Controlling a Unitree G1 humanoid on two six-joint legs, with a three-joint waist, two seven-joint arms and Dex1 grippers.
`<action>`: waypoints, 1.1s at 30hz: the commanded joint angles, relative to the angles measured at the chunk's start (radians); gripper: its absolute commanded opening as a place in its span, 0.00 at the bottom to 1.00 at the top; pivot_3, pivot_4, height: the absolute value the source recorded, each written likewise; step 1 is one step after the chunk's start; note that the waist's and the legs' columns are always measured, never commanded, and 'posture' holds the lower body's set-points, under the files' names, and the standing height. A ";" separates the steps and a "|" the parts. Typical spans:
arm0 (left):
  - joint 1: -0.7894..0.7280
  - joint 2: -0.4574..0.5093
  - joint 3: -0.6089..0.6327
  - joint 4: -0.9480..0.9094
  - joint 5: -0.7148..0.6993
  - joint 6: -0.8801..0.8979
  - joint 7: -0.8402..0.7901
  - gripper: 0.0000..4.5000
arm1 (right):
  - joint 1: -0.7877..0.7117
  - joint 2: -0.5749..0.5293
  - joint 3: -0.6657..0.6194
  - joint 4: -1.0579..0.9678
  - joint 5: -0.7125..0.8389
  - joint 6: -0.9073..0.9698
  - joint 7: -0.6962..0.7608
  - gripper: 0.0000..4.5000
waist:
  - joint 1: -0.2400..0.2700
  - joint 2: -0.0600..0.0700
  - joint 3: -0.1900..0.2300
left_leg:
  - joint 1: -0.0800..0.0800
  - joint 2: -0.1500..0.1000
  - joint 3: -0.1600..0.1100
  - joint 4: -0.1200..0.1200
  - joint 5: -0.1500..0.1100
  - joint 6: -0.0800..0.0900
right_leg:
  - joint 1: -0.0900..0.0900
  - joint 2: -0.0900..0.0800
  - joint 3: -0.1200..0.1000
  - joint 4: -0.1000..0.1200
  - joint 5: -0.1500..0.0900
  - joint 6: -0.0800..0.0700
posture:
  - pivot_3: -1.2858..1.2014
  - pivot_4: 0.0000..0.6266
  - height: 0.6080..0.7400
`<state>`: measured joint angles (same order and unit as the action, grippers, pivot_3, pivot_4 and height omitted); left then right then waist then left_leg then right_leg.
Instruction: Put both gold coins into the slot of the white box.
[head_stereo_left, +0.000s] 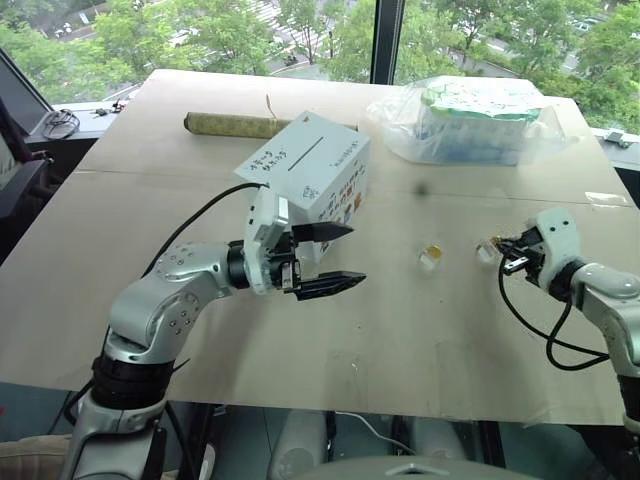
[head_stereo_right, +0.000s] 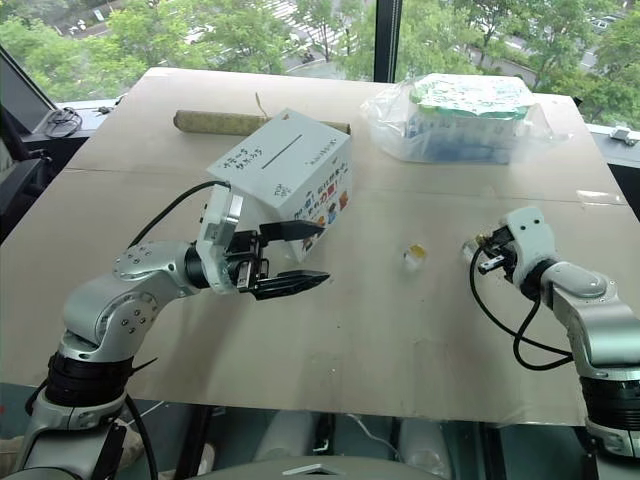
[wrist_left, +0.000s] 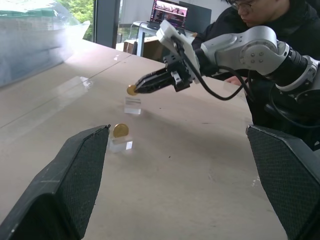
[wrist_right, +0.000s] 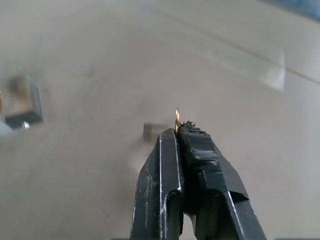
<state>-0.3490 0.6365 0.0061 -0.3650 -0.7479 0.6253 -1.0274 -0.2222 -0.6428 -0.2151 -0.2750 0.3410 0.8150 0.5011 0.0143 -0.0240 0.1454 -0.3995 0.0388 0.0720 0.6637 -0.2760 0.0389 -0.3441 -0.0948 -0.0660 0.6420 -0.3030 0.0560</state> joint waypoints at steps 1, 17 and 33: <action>-0.015 -0.009 0.005 -0.027 -0.024 0.004 0.002 1.00 | -0.011 -0.006 -0.073 -0.060 0.056 0.022 0.008 0.00 | 0.001 0.000 0.000 | 0.000 0.000 0.000 0.000 0.000 0.000 | 0.000 0.000 0.000 0.000 0.000 0.000 | 0.52 0.24 1.00; -0.271 -0.076 0.058 0.097 -0.269 0.261 0.078 0.66 | -0.261 -0.040 -0.169 -0.409 0.963 0.346 -0.136 0.00 | 0.001 -0.001 0.002 | -0.001 0.000 -0.002 0.000 0.000 0.000 | 0.000 0.000 0.000 0.000 0.000 0.000 | 0.52 0.24 1.00; -0.390 -0.096 -0.028 0.172 -0.195 0.239 -0.073 0.66 | -0.387 -0.169 -0.002 -0.412 1.054 0.261 -0.159 0.00 | -0.001 -0.001 0.002 | -0.002 -0.001 -0.001 0.000 0.000 0.001 | -0.001 0.000 0.000 0.000 0.000 0.000 | 0.52 0.24 1.00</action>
<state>-0.7114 0.5432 -0.0164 -0.1806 -0.9427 0.8812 -1.0807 -0.5836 -0.7944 -0.2073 -0.6672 1.3804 1.1076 0.3419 0.0133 -0.0252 0.1474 -0.4014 0.0383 0.0706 0.6637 -0.2763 0.0396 -0.3451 -0.0951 -0.0654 0.6418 -0.3029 0.0560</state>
